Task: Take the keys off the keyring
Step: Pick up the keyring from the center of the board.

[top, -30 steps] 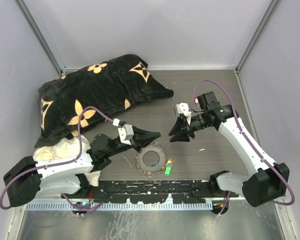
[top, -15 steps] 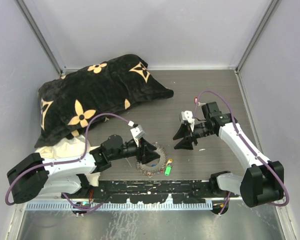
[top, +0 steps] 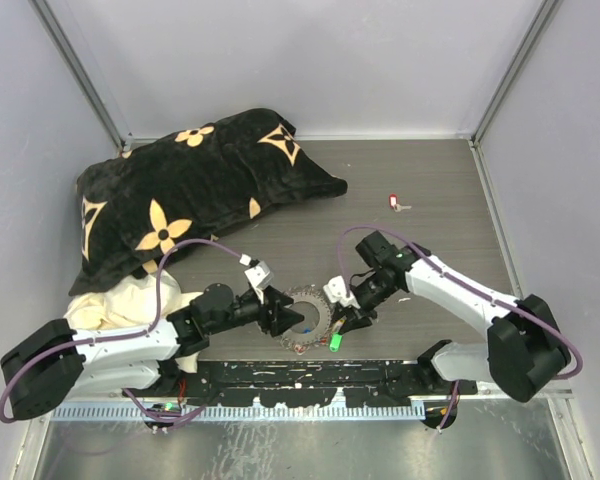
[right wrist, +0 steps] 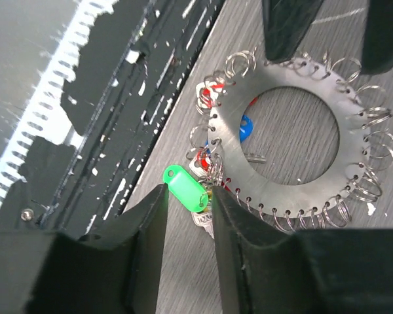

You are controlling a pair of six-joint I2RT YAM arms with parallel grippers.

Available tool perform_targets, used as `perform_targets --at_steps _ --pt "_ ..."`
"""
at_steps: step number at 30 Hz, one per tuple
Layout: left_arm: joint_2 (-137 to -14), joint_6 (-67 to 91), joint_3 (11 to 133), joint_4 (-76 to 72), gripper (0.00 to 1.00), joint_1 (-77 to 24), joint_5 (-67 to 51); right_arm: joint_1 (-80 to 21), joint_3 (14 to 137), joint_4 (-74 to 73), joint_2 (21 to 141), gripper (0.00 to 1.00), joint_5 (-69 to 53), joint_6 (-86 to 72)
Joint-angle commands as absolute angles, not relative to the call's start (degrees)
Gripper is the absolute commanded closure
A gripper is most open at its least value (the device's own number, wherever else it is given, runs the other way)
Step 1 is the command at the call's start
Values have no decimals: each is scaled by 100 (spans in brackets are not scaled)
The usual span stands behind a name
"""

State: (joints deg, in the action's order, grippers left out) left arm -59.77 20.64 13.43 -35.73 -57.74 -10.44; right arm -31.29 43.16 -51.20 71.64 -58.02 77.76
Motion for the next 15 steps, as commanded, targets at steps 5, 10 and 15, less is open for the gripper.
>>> perform_targets --at_steps 5,10,15 --pt "-5386 2279 1392 -2771 42 -5783 -293 -3976 4475 -3879 7685 66 -4343 6384" --pt "-5339 2219 1312 -2873 42 -5784 -158 -4186 4475 -3585 7865 66 -4028 5968" --pt "-5300 2266 1359 -2721 42 -5783 -275 -4410 4583 -3462 8116 65 -3723 5700"
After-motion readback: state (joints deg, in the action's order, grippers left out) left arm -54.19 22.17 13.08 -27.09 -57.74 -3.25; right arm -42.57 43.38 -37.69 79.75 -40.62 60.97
